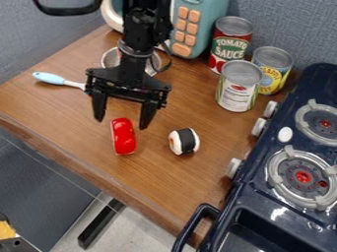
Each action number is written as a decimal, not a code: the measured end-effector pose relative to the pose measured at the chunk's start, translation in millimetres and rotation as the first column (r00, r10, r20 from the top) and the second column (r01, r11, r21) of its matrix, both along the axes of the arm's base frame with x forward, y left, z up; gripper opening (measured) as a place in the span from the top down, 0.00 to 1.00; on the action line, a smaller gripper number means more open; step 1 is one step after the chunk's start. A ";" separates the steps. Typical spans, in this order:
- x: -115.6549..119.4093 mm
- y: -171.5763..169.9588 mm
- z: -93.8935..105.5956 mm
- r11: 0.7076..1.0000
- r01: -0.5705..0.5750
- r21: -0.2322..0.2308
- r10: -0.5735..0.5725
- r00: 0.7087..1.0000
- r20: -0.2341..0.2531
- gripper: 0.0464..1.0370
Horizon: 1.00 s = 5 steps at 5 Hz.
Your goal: Move the red object in to the tumbler
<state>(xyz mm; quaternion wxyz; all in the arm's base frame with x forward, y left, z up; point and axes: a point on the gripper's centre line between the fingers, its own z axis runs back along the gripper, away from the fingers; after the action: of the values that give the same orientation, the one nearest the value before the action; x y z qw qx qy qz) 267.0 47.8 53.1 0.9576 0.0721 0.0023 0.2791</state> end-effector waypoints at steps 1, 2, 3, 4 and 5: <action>1.6 7.1 -15.4 0.999 -0.042 -0.004 0.042 0.998 -0.045 0.04; 1.8 9.9 -25.4 0.997 -0.076 0.001 0.076 0.995 -0.066 0.04; 2.8 9.2 -29.6 0.997 -0.074 0.033 0.076 0.996 -0.057 0.11; 2.6 4.7 -31.4 0.999 -0.035 0.006 0.035 0.998 -0.060 0.39; 0.6 8.2 -23.7 1.000 -0.003 -0.026 0.002 0.998 -0.057 0.50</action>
<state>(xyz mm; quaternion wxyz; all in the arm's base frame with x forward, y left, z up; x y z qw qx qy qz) 267.6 56.0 29.4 0.9576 0.0673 0.0336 0.2779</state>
